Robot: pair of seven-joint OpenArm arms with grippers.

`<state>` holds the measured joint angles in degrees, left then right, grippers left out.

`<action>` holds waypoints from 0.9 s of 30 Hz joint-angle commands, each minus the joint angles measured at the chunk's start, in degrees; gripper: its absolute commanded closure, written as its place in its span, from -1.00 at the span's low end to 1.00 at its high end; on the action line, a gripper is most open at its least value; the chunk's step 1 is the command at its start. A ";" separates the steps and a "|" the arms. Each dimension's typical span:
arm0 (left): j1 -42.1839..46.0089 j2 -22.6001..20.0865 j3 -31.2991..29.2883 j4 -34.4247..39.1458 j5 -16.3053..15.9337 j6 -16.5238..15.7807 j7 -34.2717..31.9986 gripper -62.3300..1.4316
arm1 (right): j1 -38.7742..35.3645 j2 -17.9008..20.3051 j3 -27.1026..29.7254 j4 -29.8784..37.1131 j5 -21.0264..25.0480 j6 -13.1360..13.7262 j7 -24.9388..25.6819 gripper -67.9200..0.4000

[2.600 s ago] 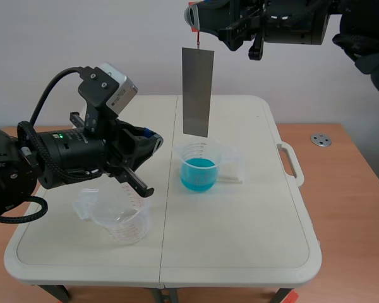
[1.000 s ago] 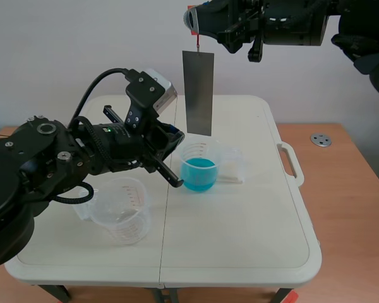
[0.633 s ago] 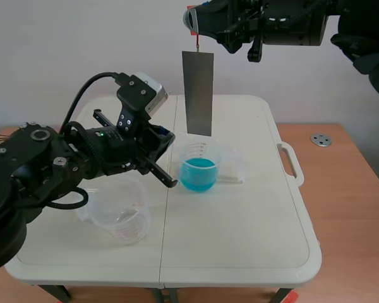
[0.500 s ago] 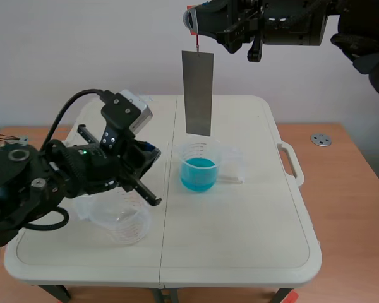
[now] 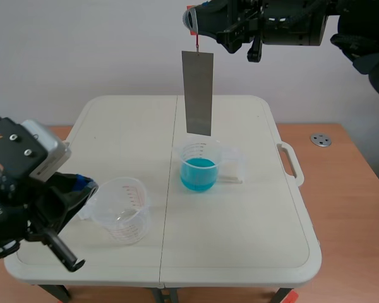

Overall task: Hold the metal plate by the orange handle, dip it into the blue solution, take it out and point at it, then put the plate back in the beaker on the left.
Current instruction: 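Point at the plate with the left hand, then lower the plate into the blue solution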

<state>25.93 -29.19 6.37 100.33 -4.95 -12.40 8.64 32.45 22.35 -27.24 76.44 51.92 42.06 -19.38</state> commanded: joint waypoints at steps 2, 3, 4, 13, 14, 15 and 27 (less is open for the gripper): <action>6.03 -0.98 -2.75 2.12 -0.37 1.14 -2.14 0.90 | 0.37 -1.01 0.15 0.72 0.50 0.66 1.46 0.95; 8.39 -1.31 -3.87 2.71 -0.37 1.22 -2.69 0.90 | 0.00 -1.27 0.15 0.72 0.09 0.66 1.60 0.95; 10.80 -1.46 -5.01 3.10 -0.37 1.22 -3.30 0.90 | -0.24 -1.51 0.15 0.72 -0.02 0.66 1.62 0.95; 28.46 -1.46 -12.20 3.30 -0.37 2.16 -5.07 0.90 | -1.36 -2.05 0.17 0.72 -2.23 0.66 2.25 0.95; 30.01 -1.46 -12.55 3.30 -0.39 2.86 -5.18 0.90 | -1.36 -2.05 0.17 0.72 -2.27 0.66 2.36 0.95; 31.52 -1.46 -12.83 3.28 -0.39 3.50 -5.25 0.90 | -1.36 -2.03 0.17 0.72 -2.27 0.66 2.45 0.95; 41.90 -1.44 -13.14 2.80 -1.70 4.33 -6.27 0.90 | -1.33 -2.69 0.17 -4.98 -4.79 0.66 6.12 0.95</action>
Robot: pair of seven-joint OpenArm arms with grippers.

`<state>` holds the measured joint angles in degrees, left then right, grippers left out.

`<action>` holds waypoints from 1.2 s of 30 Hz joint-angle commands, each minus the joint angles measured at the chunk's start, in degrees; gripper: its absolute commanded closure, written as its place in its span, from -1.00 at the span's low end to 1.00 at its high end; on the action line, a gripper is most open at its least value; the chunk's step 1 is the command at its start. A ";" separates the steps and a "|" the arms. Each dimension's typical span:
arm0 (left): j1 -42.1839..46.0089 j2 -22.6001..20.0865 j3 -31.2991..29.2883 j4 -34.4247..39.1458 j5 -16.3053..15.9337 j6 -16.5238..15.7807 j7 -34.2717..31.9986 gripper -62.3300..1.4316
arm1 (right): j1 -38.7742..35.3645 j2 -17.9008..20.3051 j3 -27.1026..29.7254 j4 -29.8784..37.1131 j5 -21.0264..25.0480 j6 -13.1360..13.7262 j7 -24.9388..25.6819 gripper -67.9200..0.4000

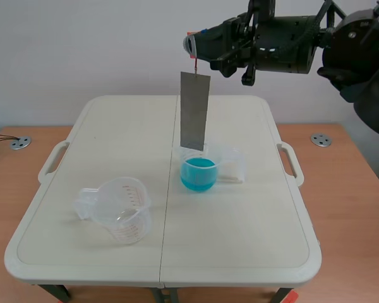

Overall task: Hold the metal plate by the orange handle, dip it into the blue solution, take it out and point at it, then put the plate back in the beaker on the left.
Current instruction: 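Lower the plate into the blue solution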

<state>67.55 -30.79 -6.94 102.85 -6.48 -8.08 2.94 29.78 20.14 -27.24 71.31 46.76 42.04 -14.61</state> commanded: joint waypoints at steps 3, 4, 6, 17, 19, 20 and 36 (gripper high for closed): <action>1.22 0.28 0.17 0.28 -0.17 -0.04 -0.50 0.90 | 1.31 -1.49 0.17 -1.44 -2.03 0.68 1.99 0.95; 1.25 0.28 0.17 0.28 -0.20 -0.15 -0.37 0.90 | 1.31 -1.73 0.17 -1.92 -2.58 0.68 2.25 0.95; 1.20 0.26 0.17 0.28 -0.13 -0.15 -0.13 0.90 | 1.31 -1.92 0.17 -2.80 -3.23 0.68 3.04 0.95; 1.16 0.28 0.17 0.28 -0.13 -0.20 -0.15 0.90 | 1.29 -2.71 0.17 -9.70 -8.87 0.68 9.55 0.95; 1.16 0.28 0.17 0.28 -0.13 -0.20 -0.11 0.90 | 1.29 -2.71 0.17 -11.04 -10.25 0.68 11.28 0.95; 1.16 0.28 0.17 0.28 -0.13 -0.20 -0.11 0.90 | 1.29 -2.73 0.17 -11.65 -11.02 0.68 12.13 0.95; 1.16 0.26 0.17 0.28 -0.13 -0.20 -0.11 0.90 | -3.10 -3.65 0.17 -14.86 -24.35 0.68 21.38 0.95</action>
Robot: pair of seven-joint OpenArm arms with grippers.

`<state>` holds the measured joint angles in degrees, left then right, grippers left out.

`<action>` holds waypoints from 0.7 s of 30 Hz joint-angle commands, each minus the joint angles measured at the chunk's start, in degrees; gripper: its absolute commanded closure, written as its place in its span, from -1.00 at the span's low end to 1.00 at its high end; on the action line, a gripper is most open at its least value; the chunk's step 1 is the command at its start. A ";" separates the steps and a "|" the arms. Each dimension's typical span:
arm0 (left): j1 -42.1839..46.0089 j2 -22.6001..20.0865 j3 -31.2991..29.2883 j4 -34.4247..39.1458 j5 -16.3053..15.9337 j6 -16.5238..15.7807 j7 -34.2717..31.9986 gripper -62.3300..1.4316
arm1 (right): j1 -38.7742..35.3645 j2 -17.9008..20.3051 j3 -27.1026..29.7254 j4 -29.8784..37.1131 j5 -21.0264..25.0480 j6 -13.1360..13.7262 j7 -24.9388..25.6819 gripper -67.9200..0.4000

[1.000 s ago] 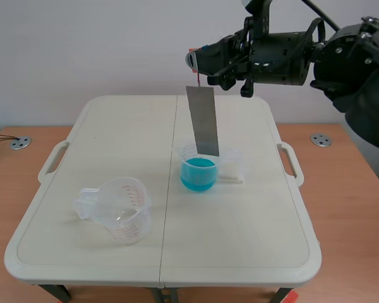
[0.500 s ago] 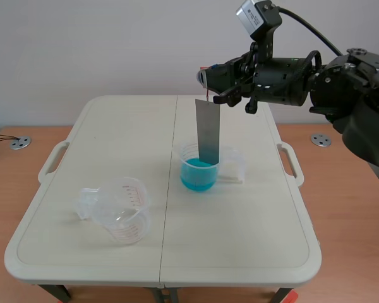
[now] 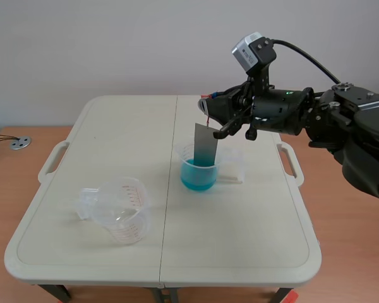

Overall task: Hold the metal plate by the orange handle, dip it into the blue solution, take it out and point at it, then put the plate back in the beaker on the left.
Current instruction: 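Lower the plate into the blue solution, then hold the plate still in the solution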

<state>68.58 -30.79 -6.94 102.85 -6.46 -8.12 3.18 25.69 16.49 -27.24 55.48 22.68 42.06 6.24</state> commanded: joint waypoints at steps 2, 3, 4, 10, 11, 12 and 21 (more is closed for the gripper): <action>0.13 0.26 0.17 0.28 -0.15 -0.15 -0.35 0.90 | 0.63 0.00 0.17 0.96 -1.49 0.66 1.03 0.95; 0.13 0.26 0.17 0.28 -0.15 -0.15 -0.35 0.90 | 0.46 0.00 0.17 0.94 -1.77 0.66 1.05 0.95; 0.13 0.26 0.17 0.28 -0.15 -0.15 -0.35 0.90 | 0.46 0.00 0.17 0.94 -1.90 0.66 1.22 0.95; 0.13 0.28 0.17 0.28 -0.15 -0.15 -0.37 0.90 | 0.33 0.00 0.17 0.94 -3.10 0.66 2.08 0.95; 0.13 0.28 0.17 0.28 -0.15 -0.15 -0.37 0.90 | 0.33 0.00 0.17 0.94 -3.23 0.66 2.08 0.95; 0.13 0.28 0.17 0.28 -0.15 -0.15 -0.37 0.90 | 0.33 0.02 0.17 0.94 -3.39 0.66 2.10 0.95; -0.04 0.28 0.17 0.28 -0.15 -0.15 0.85 0.90 | 0.33 0.00 0.17 0.94 -3.74 0.66 2.08 0.95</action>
